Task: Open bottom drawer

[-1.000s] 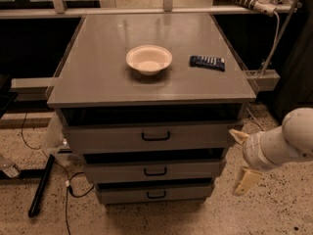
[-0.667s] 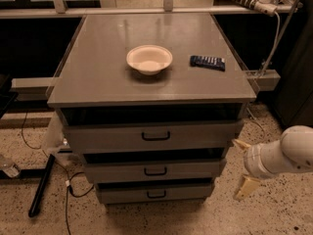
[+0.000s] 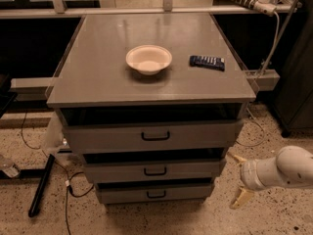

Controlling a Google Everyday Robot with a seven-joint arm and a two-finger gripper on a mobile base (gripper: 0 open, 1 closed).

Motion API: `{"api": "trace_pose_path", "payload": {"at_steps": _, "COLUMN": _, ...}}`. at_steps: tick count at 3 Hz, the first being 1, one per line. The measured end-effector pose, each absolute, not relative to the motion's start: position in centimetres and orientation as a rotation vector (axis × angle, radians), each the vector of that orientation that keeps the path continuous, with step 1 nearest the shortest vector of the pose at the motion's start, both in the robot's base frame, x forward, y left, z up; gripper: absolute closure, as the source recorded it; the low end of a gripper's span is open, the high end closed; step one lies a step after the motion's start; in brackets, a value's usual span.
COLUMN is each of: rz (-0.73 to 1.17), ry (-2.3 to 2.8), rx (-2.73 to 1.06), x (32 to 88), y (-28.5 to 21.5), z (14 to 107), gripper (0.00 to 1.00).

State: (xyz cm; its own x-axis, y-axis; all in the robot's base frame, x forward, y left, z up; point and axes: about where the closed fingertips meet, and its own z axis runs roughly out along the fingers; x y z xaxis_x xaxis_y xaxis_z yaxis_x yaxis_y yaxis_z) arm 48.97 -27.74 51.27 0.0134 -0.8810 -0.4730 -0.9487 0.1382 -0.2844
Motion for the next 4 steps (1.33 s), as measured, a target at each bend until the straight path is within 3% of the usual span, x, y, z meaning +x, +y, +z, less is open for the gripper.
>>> {"api": "trace_pose_path", "payload": {"at_steps": 2, "rz": 0.226, "ry": 1.758, "rx": -1.810, "x": 47.6, "y": -25.8, "z": 50.3, "gripper": 0.00}}
{"api": "trace_pose_path", "payload": {"at_steps": 4, "rz": 0.400, "ry": 1.804, "rx": -1.778, "x": 46.7, "y": -23.6, "z": 42.8, "gripper": 0.00}}
